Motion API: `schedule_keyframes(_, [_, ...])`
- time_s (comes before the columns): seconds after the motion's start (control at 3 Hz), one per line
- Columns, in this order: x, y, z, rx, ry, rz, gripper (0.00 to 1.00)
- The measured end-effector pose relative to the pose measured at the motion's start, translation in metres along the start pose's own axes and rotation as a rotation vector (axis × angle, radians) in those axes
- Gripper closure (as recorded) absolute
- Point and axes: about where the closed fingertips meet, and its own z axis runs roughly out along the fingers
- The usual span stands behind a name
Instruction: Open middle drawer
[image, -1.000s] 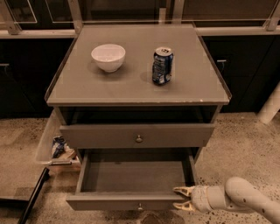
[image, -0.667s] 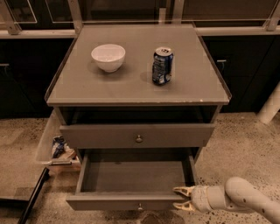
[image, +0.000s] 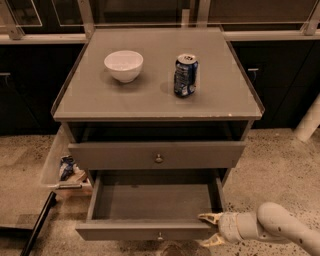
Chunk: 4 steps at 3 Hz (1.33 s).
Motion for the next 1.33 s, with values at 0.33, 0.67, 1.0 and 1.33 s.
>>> schedule_keyframes(0.33, [-0.002,0.001,0.003,-0.011,0.009,-0.009,0.00])
schedule_keyframes(0.67, [-0.009,-0.004,-0.005,-0.015,0.021,-0.025,0.00])
schedule_keyframes(1.0, [-0.023,-0.014,-0.032,0.005,0.048,-0.061,0.00])
schedule_keyframes(1.33, [-0.044,-0.024,-0.068,0.037,0.077,-0.114,0.00])
